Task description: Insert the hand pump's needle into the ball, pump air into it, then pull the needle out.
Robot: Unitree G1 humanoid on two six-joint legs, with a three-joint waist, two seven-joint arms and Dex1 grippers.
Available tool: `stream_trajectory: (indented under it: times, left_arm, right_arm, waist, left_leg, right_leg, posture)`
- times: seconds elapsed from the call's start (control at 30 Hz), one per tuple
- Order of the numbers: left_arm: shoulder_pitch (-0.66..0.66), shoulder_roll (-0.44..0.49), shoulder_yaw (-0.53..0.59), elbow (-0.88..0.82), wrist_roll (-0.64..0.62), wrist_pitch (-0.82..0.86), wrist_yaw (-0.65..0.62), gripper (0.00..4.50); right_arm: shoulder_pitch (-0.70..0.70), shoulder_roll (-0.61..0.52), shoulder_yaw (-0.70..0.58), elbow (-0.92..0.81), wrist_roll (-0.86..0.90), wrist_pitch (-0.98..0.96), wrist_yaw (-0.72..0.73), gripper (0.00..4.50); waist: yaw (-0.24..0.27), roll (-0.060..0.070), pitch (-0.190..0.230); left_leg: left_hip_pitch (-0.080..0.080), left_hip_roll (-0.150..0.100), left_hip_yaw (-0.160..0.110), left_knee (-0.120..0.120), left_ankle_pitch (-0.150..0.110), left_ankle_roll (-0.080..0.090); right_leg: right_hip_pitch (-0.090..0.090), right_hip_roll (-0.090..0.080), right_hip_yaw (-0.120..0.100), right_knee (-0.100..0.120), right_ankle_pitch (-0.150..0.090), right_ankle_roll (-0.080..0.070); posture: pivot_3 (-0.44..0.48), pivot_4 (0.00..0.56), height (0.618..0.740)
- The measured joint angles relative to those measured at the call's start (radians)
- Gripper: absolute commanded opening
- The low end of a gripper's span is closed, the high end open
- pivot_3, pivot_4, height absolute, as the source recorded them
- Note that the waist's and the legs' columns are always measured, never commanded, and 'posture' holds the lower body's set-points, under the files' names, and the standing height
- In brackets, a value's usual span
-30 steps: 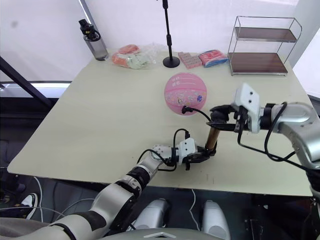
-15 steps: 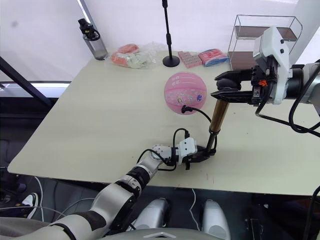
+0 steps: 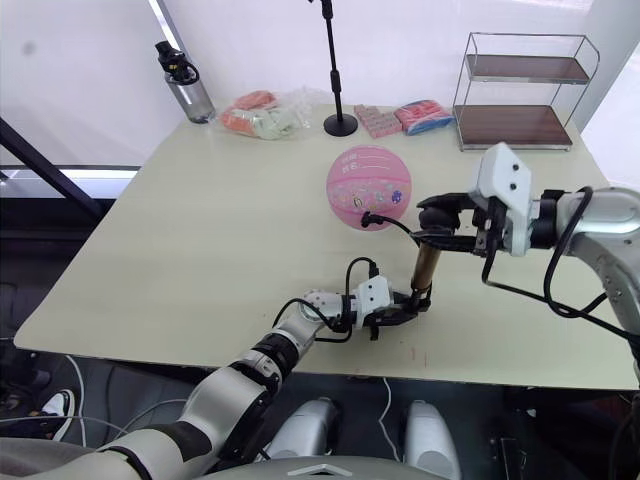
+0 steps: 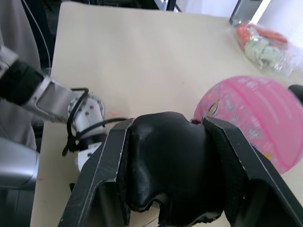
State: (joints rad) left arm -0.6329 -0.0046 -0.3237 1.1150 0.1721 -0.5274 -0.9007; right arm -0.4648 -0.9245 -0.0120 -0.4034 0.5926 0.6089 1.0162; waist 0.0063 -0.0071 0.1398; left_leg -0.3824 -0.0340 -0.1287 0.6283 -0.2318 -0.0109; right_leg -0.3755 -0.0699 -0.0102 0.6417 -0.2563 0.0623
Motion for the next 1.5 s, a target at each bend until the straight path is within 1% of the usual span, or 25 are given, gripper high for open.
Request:
stream_trajectory:
  times: [0.13,0.23,0.3,0.43,0.57,0.67,0.77,0.9,0.97,1.07,1.27,1.5]
  left_arm:
    - [0.002,0.002,0.0,0.001,0.002,0.001,0.003,1.09]
    - [0.004,0.003,0.0,0.002,0.002,0.001,0.005,1.09]
    - [0.006,0.003,0.0,0.002,0.004,0.002,0.006,1.09]
    - [0.009,0.008,0.001,0.009,0.004,0.005,0.014,1.09]
    - [0.009,0.012,0.001,0.014,0.004,0.01,0.02,1.09]
    - [0.009,0.011,0.001,0.015,0.004,0.011,0.021,1.09]
    - [0.008,0.007,0.001,0.014,0.004,0.01,0.02,1.09]
    - [0.005,-0.003,0.002,0.008,0.0,0.001,0.009,1.09]
    - [0.005,-0.006,0.002,0.006,-0.002,0.0,0.007,1.09]
    - [0.004,-0.01,0.003,0.004,-0.003,-0.001,0.008,1.09]
    - [0.003,-0.011,0.003,0.002,-0.004,-0.003,0.008,1.09]
    - [0.002,-0.012,0.004,0.0,-0.01,-0.006,0.008,1.09]
  right_arm:
    - [0.089,0.079,0.042,0.023,-0.08,-0.08,-0.047,1.8]
    - [0.134,0.112,0.065,0.038,-0.122,-0.124,-0.068,1.8]
    - [0.194,0.149,0.097,0.064,-0.177,-0.205,-0.087,1.8]
    - [0.236,0.195,0.115,0.078,-0.229,-0.306,-0.1,1.8]
    - [0.249,0.212,0.128,0.104,-0.249,-0.377,-0.104,1.8]
    - [0.239,0.212,0.125,0.103,-0.246,-0.372,-0.102,1.8]
    - [0.192,0.18,0.109,0.097,-0.21,-0.285,-0.083,1.8]
    - [0.071,0.108,0.085,0.1,-0.108,-0.094,-0.038,1.8]
    - [0.034,0.086,0.068,0.099,-0.076,-0.053,-0.024,1.8]
    - [-0.059,0.028,0.028,0.097,-0.001,0.042,0.006,1.8]
    - [-0.207,-0.054,-0.029,0.108,0.104,0.16,0.044,1.8]
    - [-0.339,-0.092,-0.047,0.155,0.175,0.265,0.046,1.8]
  waist:
    - [-0.001,-0.002,-0.004]
    - [-0.004,-0.003,-0.005]
    - [-0.005,-0.004,-0.008]
    - [-0.014,-0.007,-0.012]
    - [-0.018,-0.011,-0.017]
    - [-0.018,-0.012,-0.018]
    - [-0.017,-0.009,-0.017]
    - [-0.008,-0.002,-0.009]
    - [-0.004,-0.001,-0.008]
    - [0.005,0.0,-0.003]
    - [0.007,0.002,0.001]
    - [0.007,0.002,0.003]
  left_leg:
    - [0.001,0.0,0.0,0.0,0.0,0.0]
    - [0.001,0.0,0.0,0.0,0.0,0.0]
    - [0.001,0.001,0.0,-0.001,0.0,0.0]
    - [0.004,0.0,0.0,-0.001,0.0,0.0]
    - [0.005,0.002,-0.001,-0.001,0.0,0.0]
    - [0.005,0.002,-0.001,0.0,0.0,0.0]
    - [0.004,0.001,-0.001,0.0,0.0,0.0]
    - [0.0,0.0,-0.002,0.0,0.0,0.0]
    - [-0.001,-0.001,-0.002,0.0,0.0,0.0]
    - [-0.002,-0.001,-0.002,0.0,0.0,0.0]
    - [-0.002,-0.001,-0.002,0.0,0.0,0.0]
    - [-0.004,0.0,-0.002,0.0,0.0,0.0]
  right_leg:
    - [0.0,0.001,0.0,0.0,0.0,0.0]
    - [0.001,0.001,0.0,0.0,0.0,0.0]
    - [0.001,0.001,0.0,0.0,0.0,0.0]
    - [0.003,0.001,0.001,0.0,0.0,0.0]
    - [0.005,0.001,0.0,0.0,0.0,0.0]
    - [0.005,0.001,0.0,0.0,0.0,0.0]
    - [0.005,0.0,0.0,0.0,0.0,0.0]
    - [0.001,0.0,0.0,-0.001,0.0,0.0]
    - [0.0,0.0,0.0,-0.001,0.0,0.0]
    - [0.0,0.0,0.0,-0.001,0.0,0.0]
    - [-0.001,-0.001,-0.001,-0.001,0.0,0.0]
    - [-0.003,-0.001,-0.001,0.0,0.0,0.0]
  posture:
    - [0.0,0.15,0.731]
    - [0.0,0.15,0.731]
    - [0.0,0.15,0.731]
    - [0.0,0.15,0.731]
    - [0.0,0.15,0.731]
    - [0.0,0.15,0.731]
    - [0.0,0.15,0.731]
    - [0.0,0.15,0.731]
    - [0.0,0.15,0.731]
    - [0.0,0.15,0.731]
    - [0.0,0.15,0.731]
    - [0.0,0.15,0.731]
